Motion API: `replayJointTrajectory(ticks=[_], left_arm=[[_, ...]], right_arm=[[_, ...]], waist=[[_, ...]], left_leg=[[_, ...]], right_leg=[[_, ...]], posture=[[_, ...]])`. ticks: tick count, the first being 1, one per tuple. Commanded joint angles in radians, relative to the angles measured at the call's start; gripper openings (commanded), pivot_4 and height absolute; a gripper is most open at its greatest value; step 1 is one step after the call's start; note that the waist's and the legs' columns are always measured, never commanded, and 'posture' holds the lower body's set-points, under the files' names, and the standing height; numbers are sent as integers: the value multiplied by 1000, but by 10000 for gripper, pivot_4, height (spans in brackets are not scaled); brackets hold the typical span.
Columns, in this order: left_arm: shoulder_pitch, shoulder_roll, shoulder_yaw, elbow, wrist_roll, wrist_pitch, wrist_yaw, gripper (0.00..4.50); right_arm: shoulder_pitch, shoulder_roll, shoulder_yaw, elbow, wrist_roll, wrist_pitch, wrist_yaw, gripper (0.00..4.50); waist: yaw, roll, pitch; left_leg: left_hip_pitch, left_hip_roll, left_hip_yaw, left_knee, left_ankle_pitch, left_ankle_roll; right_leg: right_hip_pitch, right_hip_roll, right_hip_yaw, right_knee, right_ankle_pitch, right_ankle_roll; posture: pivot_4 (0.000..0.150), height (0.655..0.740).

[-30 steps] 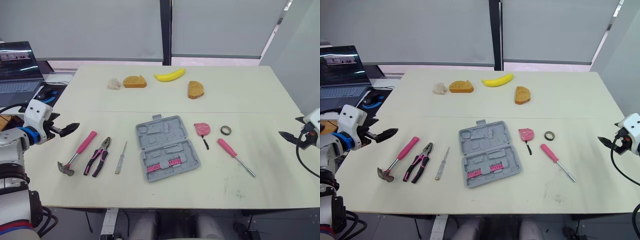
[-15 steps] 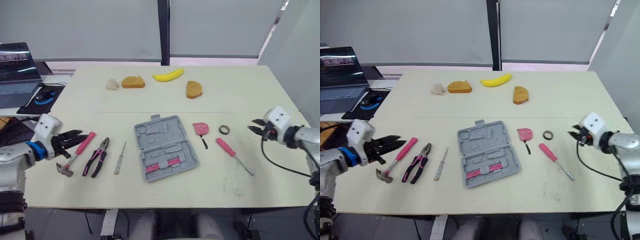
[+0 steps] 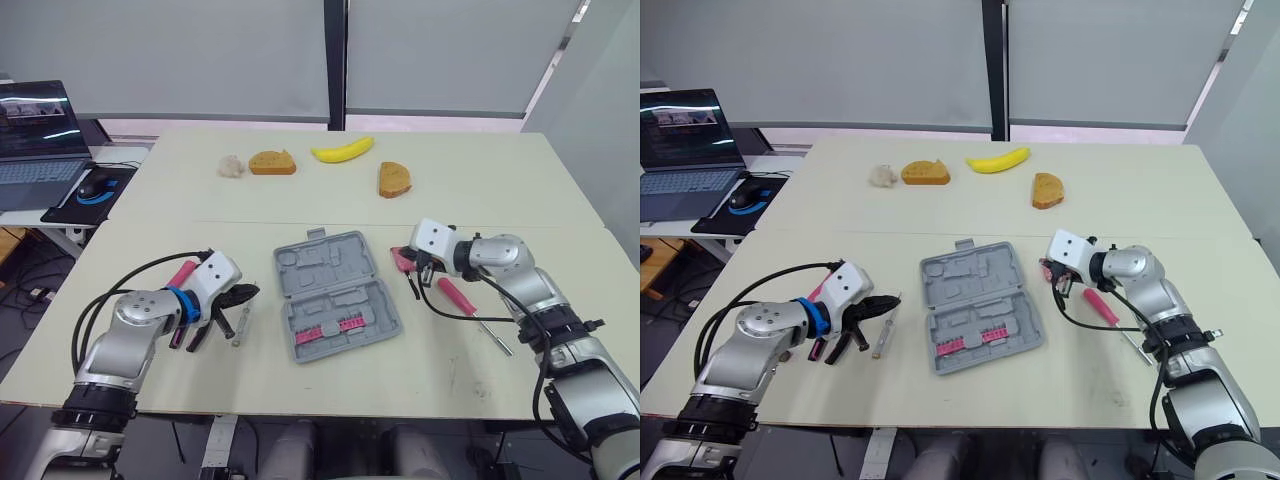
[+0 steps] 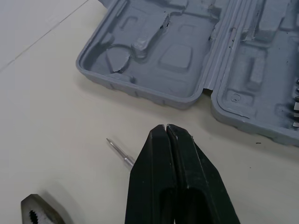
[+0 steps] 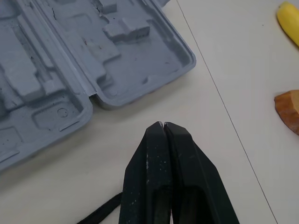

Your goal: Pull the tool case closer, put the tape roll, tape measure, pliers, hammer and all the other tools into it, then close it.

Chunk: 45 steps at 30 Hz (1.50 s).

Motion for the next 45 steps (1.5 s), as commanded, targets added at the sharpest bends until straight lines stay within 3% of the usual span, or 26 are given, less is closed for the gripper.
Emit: replayJointTrajectory(ticks=[1, 10, 22, 33, 45], left_arm=[[-39, -36, -34, 23, 28, -22, 18, 0], [-93, -97, -122, 90, 116, -47, 52, 0], [-128, -137, -155, 119, 154, -52, 46, 0], [-172, -169, -219, 110, 173, -49, -54, 0], [-151, -148, -286, 69, 210, -85, -156, 0]], right_arm=[[-63, 39, 38, 83, -49, -79, -32, 95], [-132, 98, 119, 293, -145, -187, -49, 95], [-159, 159, 129, 361, -156, -210, -14, 95], [-55, 137, 129, 140, -114, -88, 166, 95], [274, 38, 83, -385, -75, 208, 195, 95]], waist=[[-1, 0, 0], [-3, 0, 0], [-4, 0, 0], [-3, 0, 0], [1, 0, 0]], left_leg=[[0, 0, 0, 0, 0, 0], [0, 0, 0, 1, 2, -4], [0, 0, -1, 1, 3, -5], [0, 0, -1, 1, 3, -5], [0, 0, -2, 1, 1, -1]], right_leg=[[0, 0, 0, 0, 0, 0], [0, 4, 0, 0, 0, 0], [0, 6, 1, 1, 1, 0], [0, 6, 1, 0, 1, 0], [0, 6, 0, 0, 1, 0]], posture=[[1500, 7400], [1500, 7400], [1500, 7400], [1500, 7400], [1500, 7400]])
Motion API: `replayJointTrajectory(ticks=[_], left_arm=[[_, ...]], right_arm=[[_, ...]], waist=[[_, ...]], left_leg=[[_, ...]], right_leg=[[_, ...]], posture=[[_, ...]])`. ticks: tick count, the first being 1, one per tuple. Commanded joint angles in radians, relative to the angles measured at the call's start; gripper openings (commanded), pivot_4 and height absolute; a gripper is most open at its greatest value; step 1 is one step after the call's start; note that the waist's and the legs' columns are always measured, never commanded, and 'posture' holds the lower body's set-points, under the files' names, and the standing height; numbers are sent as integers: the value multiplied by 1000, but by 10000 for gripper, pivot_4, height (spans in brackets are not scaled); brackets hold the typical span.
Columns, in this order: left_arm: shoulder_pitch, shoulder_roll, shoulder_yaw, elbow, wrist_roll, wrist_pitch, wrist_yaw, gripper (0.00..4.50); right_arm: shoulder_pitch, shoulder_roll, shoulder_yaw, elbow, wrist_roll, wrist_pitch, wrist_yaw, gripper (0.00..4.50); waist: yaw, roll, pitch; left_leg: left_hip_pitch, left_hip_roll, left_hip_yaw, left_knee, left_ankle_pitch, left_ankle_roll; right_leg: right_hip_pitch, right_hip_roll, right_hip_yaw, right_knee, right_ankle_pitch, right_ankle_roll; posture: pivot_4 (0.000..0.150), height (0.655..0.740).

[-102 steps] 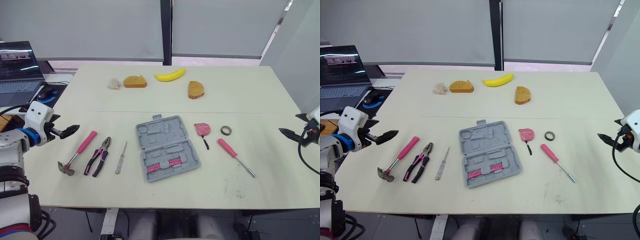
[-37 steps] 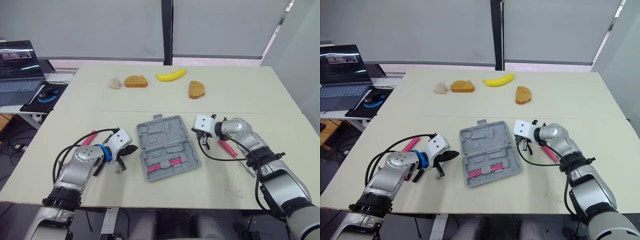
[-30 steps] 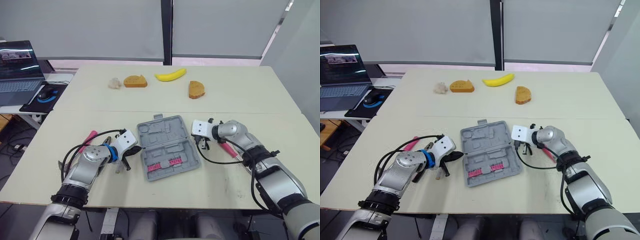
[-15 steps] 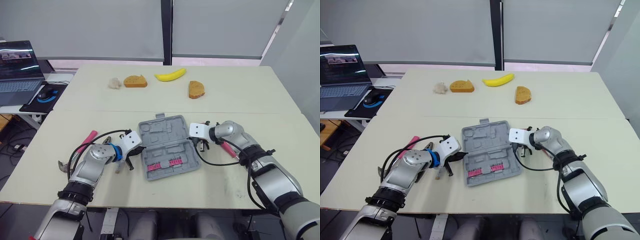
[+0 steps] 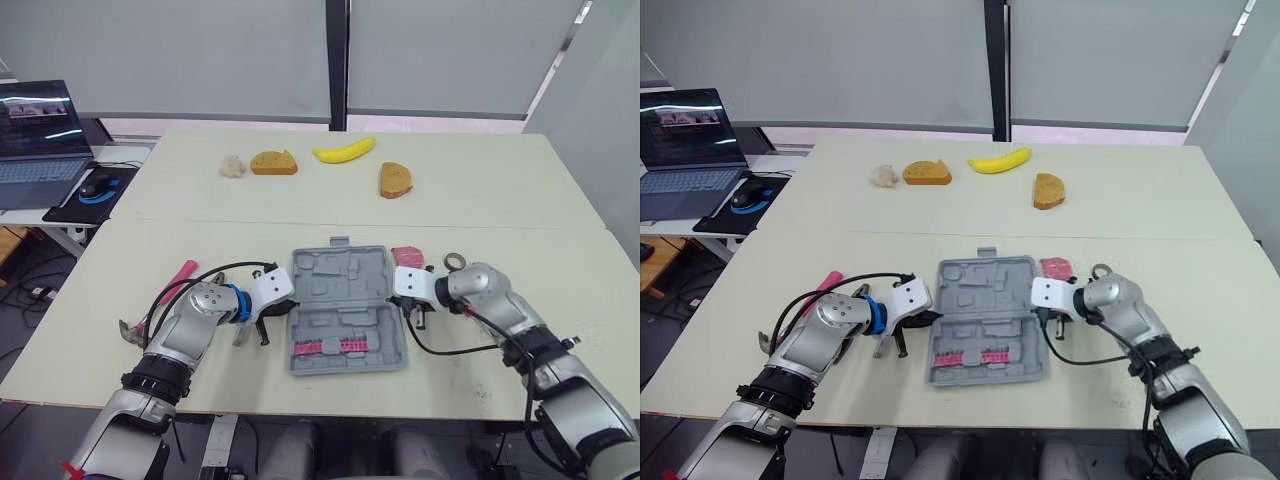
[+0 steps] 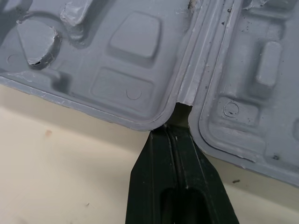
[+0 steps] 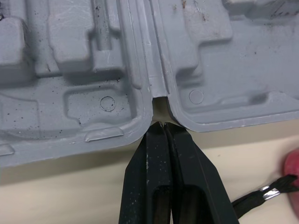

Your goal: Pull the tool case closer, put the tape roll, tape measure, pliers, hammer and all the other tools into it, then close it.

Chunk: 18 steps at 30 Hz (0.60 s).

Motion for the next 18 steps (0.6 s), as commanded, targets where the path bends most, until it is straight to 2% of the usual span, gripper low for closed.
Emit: replayJointTrajectory(ticks=[1, 8, 18], left_arm=[[22, -17, -63, -80, -7, -33, -62, 0], [95, 7, -85, -179, -3, -8, -99, 0], [172, 24, -100, -284, -3, 48, -121, 0]], right_arm=[[100, 12, 4, -211, 42, 98, 3, 95], [217, -5, -24, -413, 57, 254, -17, 95], [307, -45, -29, -524, 83, 342, -33, 95]], waist=[[0, 0, 0], [1, 0, -1], [5, 0, -1]], left_leg=[[0, 0, 0, 0, 0, 0], [0, 0, -1, 0, -1, 1], [0, 0, -1, 0, -1, 1]], right_leg=[[0, 0, 0, 0, 0, 0], [0, -2, 0, 0, 0, 0], [0, -3, 0, -1, 0, 0]], posture=[[1500, 7400], [1500, 7400], [1500, 7400]])
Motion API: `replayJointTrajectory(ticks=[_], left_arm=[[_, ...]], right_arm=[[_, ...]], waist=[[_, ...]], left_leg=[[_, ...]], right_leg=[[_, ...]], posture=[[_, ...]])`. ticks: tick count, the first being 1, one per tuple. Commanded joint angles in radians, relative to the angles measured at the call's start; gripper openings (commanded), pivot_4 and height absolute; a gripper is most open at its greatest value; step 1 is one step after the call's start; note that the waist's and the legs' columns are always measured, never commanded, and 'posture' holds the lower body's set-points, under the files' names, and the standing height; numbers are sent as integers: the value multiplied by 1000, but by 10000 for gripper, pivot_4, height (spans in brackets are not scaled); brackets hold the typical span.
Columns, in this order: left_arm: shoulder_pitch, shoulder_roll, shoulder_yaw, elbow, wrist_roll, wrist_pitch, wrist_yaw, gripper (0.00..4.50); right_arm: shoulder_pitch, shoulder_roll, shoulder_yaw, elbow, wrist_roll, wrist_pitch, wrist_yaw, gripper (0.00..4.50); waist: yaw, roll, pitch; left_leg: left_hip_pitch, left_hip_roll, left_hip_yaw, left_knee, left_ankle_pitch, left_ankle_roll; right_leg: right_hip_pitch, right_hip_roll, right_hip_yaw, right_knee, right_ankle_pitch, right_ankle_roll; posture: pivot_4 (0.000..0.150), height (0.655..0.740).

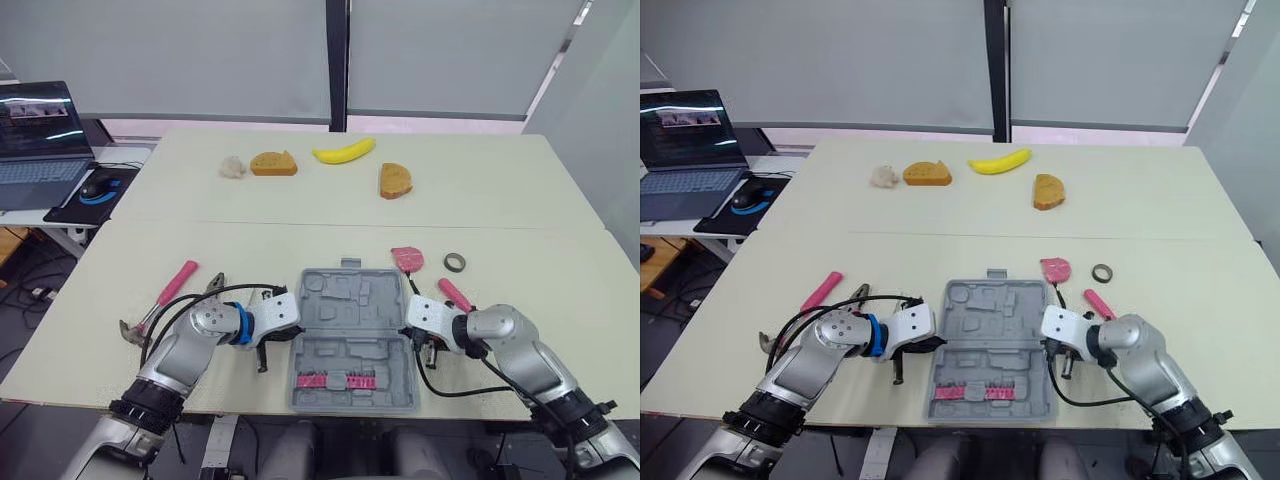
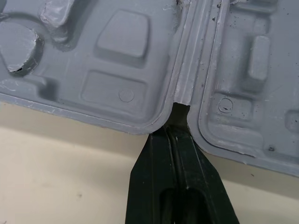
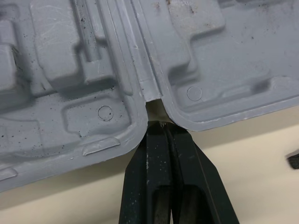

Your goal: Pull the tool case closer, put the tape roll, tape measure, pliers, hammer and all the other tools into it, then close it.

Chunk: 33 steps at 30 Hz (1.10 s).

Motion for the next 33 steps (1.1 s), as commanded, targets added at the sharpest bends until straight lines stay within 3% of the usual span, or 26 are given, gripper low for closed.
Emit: replayJointTrajectory(ticks=[1, 33], left_arm=[[32, -13, -73, -61, -14, 5, -45, 0], [166, 60, -84, -196, -26, 73, -83, 0]], right_arm=[[9, 15, 26, -76, 47, 13, 3, 95], [139, -74, 89, -239, 79, 84, -9, 95]], waist=[[0, 0, 0], [2, 0, -2]], left_leg=[[0, 0, 0, 0, 0, 0], [3, 1, -1, -1, -2, 0]], right_leg=[[0, 0, 0, 0, 0, 0], [0, 0, -1, -1, -3, 3]], posture=[[1500, 7400], [1500, 7400]])
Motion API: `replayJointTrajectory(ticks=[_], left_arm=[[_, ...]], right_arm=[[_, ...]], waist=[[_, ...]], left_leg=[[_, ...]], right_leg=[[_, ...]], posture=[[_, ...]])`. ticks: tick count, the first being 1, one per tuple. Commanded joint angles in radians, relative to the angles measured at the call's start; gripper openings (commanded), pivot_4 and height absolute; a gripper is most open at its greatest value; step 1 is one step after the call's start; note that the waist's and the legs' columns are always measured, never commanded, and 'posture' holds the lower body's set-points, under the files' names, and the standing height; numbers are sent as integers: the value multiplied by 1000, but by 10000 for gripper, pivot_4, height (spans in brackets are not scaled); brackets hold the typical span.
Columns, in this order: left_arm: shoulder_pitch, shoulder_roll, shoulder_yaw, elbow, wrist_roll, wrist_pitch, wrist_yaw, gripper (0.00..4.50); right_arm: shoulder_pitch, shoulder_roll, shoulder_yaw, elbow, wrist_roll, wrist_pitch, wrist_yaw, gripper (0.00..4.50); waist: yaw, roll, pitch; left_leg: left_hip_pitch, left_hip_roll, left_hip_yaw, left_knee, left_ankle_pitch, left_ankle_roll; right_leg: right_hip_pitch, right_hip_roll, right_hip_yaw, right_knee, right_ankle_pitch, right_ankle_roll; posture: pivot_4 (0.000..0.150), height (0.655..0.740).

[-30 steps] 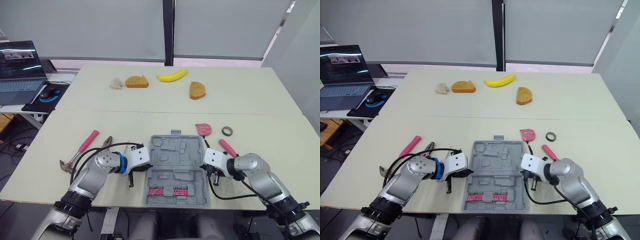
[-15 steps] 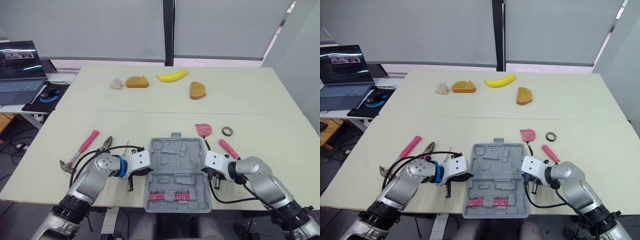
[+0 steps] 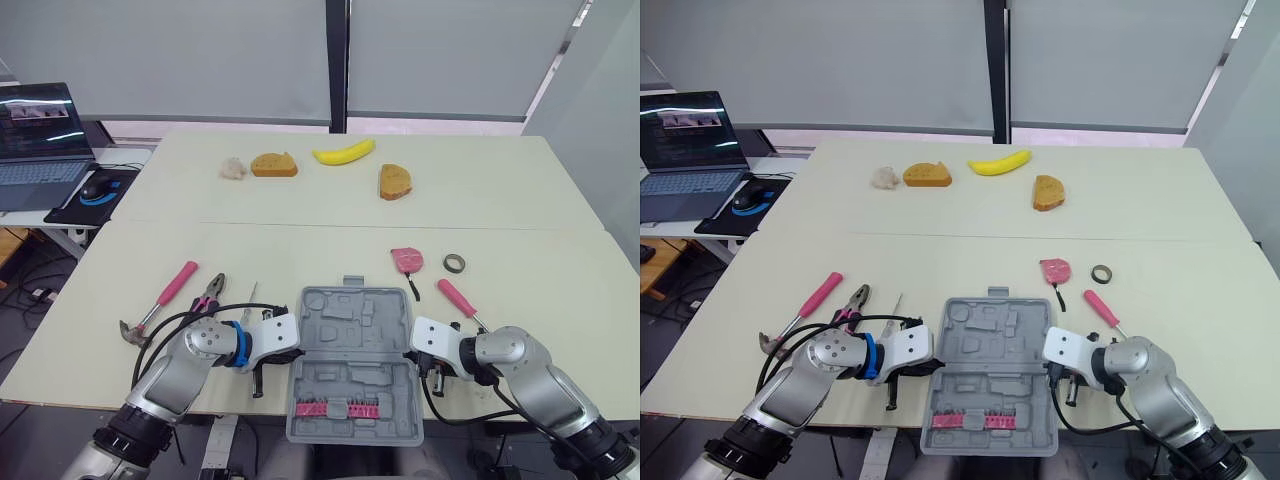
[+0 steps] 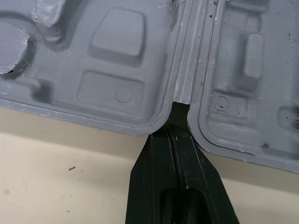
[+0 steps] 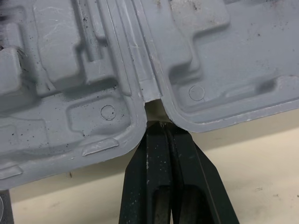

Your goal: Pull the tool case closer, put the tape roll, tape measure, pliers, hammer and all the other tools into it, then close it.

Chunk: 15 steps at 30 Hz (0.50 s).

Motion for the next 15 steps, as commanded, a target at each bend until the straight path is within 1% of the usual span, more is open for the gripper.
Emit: replayJointTrajectory(ticks=[1, 7, 15], left_arm=[[42, -2, -76, -36, -22, 28, -46, 0], [49, -4, -76, -22, -1, 13, -23, 0], [40, -2, -65, 7, 9, 4, -9, 0]], right_arm=[[13, 10, 45, -52, 40, -13, 12, 95], [31, -1, 55, -60, 38, -18, 8, 95], [31, -22, 39, -27, 31, -45, -13, 95]], waist=[[0, 0, 0], [2, 1, -3], [3, 2, -4]], left_leg=[[0, 0, 0, 0, 0, 0], [0, 0, 0, 0, -1, 0], [1, 0, 0, 0, -1, 0]], right_leg=[[0, 0, 0, 0, 0, 0], [0, 0, 0, 0, -1, 1], [0, 0, 0, 0, -1, 1]], posture=[[1500, 7400], [1500, 7400], [1500, 7400]])
